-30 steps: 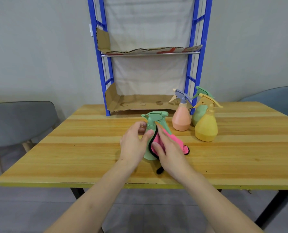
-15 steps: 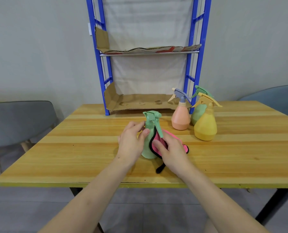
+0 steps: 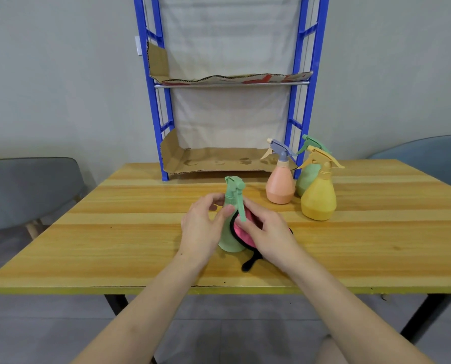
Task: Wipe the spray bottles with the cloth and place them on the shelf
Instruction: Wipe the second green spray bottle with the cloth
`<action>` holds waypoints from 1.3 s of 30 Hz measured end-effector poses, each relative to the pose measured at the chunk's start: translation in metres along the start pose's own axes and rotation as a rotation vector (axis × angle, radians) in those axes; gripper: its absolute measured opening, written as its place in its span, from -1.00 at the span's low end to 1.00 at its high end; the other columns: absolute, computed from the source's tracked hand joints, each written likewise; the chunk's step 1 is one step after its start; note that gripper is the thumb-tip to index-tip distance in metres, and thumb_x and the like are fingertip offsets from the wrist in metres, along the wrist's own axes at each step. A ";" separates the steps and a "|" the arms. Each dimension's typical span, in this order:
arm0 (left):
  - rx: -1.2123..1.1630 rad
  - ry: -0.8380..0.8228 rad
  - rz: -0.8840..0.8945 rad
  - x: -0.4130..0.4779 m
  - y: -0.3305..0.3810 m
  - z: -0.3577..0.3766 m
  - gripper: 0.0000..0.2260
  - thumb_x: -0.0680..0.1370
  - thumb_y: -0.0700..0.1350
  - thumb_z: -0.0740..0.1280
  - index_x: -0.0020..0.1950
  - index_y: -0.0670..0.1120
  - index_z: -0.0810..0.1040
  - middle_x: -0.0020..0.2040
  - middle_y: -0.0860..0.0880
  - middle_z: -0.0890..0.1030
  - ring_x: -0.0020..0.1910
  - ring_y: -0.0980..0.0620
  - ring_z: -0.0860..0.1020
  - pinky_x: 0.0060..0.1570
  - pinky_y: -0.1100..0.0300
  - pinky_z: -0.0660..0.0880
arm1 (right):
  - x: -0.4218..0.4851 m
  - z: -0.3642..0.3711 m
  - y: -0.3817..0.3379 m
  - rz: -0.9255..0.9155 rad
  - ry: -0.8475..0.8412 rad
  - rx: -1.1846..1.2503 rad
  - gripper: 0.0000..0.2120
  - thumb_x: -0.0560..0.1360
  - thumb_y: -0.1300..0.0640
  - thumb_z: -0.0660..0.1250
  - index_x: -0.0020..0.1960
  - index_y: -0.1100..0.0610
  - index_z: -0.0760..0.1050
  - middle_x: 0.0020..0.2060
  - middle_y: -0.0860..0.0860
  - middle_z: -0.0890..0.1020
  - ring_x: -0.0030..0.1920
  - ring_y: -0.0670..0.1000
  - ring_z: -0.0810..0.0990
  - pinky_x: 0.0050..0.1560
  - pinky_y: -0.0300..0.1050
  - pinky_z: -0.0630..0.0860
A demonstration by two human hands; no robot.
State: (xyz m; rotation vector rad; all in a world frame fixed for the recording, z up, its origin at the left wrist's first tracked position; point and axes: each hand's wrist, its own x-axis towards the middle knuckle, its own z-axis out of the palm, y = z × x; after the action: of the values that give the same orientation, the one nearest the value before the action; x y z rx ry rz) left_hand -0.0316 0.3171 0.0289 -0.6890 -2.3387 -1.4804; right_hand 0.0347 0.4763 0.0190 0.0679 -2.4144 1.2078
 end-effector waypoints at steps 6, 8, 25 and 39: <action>0.037 -0.062 0.009 0.009 -0.006 -0.004 -0.75 0.64 0.07 0.34 0.32 0.16 0.60 0.16 0.15 0.57 0.21 0.09 0.53 0.33 -0.17 0.45 | 0.002 0.005 0.004 0.044 -0.027 -0.094 -0.56 0.70 -0.12 0.19 0.57 -0.22 0.32 0.19 -0.11 0.69 0.19 -0.05 0.62 0.25 0.06 0.55; 0.046 -0.061 -0.013 0.011 -0.010 -0.006 -0.76 0.67 0.02 0.32 0.32 0.12 0.62 0.14 0.13 0.54 0.18 0.10 0.53 0.32 -0.16 0.46 | 0.001 0.001 0.007 0.060 -0.084 -0.158 -0.56 0.70 -0.15 0.16 0.57 -0.19 0.34 0.29 -0.12 0.66 0.30 -0.04 0.57 0.31 -0.08 0.47; -0.234 -0.008 -0.145 -0.008 -0.018 -0.006 -0.67 0.61 -0.02 0.44 0.37 0.13 0.57 0.20 0.14 0.66 0.26 0.10 0.59 0.32 -0.11 0.54 | 0.002 0.008 0.003 0.034 -0.096 0.034 -0.56 0.71 -0.03 0.23 0.58 -0.12 0.36 0.42 -0.27 0.52 0.40 -0.31 0.45 0.48 -0.20 0.37; -0.241 -0.085 -0.114 -0.012 -0.018 -0.001 -0.63 0.69 -0.09 0.33 0.50 0.08 0.50 0.40 0.20 0.52 0.43 0.24 0.43 0.55 0.07 0.33 | 0.010 0.007 -0.008 0.081 0.007 0.155 -0.68 0.72 0.00 0.23 -0.11 0.13 0.59 -0.30 -0.12 0.58 -0.23 -0.11 0.49 -0.11 -0.03 0.42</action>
State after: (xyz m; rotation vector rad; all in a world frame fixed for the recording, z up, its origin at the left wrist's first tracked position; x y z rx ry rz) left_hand -0.0306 0.3065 0.0100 -0.6993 -2.3185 -1.8387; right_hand 0.0250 0.4676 0.0256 0.0127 -2.3334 1.4283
